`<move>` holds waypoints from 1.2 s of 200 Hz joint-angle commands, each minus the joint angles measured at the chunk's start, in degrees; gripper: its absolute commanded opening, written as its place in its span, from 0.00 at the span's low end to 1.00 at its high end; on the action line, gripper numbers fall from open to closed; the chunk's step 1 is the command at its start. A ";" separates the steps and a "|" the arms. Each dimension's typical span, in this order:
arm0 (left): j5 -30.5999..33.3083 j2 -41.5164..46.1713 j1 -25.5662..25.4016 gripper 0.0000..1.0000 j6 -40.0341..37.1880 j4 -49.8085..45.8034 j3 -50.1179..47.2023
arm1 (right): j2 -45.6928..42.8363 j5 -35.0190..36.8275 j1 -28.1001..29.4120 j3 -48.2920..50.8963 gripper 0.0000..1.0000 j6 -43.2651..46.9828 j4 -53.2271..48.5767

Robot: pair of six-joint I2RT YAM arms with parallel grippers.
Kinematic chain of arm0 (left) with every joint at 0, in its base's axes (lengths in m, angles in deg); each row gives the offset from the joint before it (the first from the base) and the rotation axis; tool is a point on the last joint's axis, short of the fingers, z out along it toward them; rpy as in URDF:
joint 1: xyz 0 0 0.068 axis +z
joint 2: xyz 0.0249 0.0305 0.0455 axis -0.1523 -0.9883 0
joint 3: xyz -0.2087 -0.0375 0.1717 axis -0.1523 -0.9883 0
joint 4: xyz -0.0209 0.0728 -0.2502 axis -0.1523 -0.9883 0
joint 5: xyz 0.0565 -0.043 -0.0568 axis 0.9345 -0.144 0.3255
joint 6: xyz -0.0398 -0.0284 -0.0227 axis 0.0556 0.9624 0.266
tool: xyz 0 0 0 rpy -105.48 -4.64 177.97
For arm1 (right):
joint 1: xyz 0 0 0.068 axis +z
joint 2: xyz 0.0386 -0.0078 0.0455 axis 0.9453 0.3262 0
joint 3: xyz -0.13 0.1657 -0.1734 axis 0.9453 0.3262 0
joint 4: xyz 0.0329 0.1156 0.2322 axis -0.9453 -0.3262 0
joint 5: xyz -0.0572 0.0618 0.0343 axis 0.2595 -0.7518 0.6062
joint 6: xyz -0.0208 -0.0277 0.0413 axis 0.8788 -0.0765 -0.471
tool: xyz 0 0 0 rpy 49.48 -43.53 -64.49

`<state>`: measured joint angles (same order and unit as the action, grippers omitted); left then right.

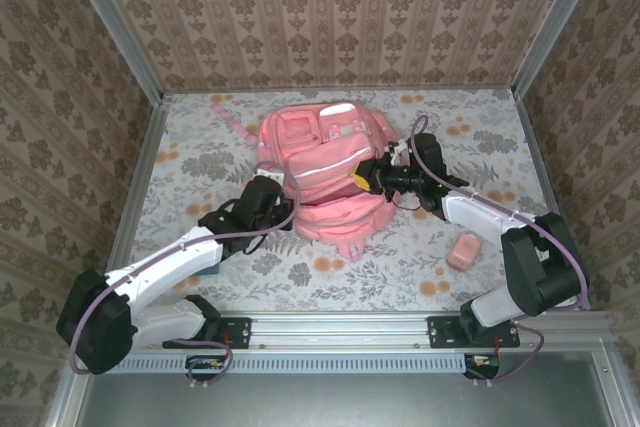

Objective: Pack the student bag

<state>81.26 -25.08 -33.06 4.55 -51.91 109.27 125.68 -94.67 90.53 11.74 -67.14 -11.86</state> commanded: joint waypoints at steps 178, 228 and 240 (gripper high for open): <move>-3.72 -0.14 1.84 0.79 -11.96 -7.45 12.27 | 10.61 -3.63 3.60 -14.67 0.13 3.31 1.45; 0.18 -11.44 -3.85 0.79 -32.21 -7.81 22.40 | 9.46 -6.07 3.07 -16.75 0.14 1.38 -0.06; 0.88 -13.88 -4.09 0.78 -36.22 -7.28 23.90 | 9.02 -6.44 2.94 -16.96 0.14 1.02 -0.52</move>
<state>79.83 -34.91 -36.63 -18.51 -59.76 129.97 136.66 -96.20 93.61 -2.20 -65.64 -13.35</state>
